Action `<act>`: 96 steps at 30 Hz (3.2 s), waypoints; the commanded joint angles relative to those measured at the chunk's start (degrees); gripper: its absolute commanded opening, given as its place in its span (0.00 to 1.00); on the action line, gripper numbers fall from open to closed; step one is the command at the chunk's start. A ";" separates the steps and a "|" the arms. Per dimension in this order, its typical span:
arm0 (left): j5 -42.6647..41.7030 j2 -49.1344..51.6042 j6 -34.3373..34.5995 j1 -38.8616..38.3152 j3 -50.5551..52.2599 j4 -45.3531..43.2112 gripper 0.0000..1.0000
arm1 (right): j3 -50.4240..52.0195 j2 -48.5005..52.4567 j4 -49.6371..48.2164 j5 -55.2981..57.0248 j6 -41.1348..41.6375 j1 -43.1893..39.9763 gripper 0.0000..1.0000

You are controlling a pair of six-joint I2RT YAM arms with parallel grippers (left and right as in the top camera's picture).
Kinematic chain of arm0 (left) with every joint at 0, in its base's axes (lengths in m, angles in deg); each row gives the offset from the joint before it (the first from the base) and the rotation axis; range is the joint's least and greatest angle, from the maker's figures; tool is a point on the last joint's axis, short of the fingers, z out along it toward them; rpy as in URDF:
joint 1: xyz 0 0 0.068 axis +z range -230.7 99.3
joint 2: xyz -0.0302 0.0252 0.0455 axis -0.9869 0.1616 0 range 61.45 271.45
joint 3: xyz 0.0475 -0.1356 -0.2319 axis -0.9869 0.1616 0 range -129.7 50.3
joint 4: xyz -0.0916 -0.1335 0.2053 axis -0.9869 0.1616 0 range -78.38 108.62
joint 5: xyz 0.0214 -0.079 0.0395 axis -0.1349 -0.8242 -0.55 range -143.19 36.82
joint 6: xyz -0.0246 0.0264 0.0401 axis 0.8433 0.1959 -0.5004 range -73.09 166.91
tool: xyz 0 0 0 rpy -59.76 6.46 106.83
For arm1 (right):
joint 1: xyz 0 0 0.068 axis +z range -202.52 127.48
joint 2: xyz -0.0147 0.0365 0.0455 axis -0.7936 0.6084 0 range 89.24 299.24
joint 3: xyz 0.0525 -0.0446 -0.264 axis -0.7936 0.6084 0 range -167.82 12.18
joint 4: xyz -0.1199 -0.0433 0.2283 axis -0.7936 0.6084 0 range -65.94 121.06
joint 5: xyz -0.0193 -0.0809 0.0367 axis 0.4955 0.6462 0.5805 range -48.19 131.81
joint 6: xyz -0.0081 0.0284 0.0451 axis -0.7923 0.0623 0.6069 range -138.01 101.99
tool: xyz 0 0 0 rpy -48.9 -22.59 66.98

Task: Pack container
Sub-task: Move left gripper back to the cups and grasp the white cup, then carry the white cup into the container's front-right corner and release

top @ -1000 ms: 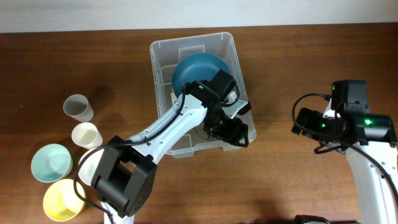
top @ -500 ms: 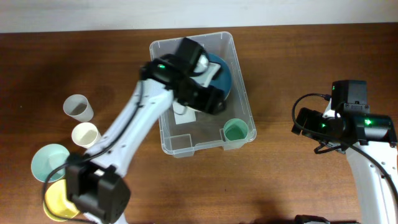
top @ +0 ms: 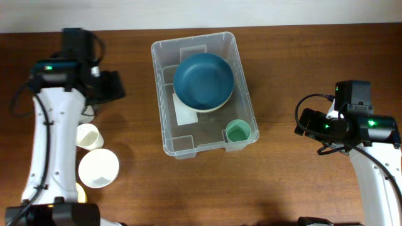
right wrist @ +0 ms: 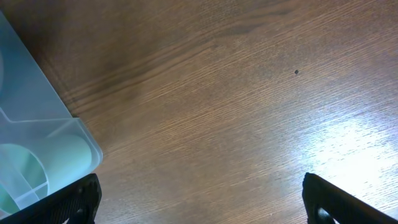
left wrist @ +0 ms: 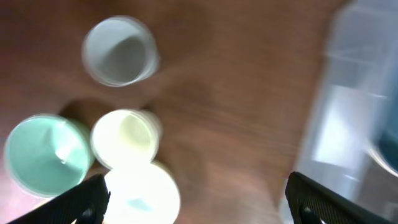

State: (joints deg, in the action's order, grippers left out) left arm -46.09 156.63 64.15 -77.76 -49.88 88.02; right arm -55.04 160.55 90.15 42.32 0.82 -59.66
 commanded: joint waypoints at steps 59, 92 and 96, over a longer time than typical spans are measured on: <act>-0.46 -3.89 0.79 -14.40 2.45 -7.80 0.00 | 0.04 -0.57 0.42 0.13 -0.61 0.37 0.99; -28.35 12.26 4.59 -45.24 -2.05 -13.77 0.00 | 0.02 -0.57 0.57 0.11 -0.59 0.37 0.99; -28.39 13.68 4.59 -45.24 -2.03 -12.83 0.02 | 0.04 -0.57 0.55 0.11 -0.59 0.37 0.99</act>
State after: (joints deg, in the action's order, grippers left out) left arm -73.13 168.76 68.19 -123.07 -51.70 74.89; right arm -55.04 160.55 90.65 42.34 0.16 -59.66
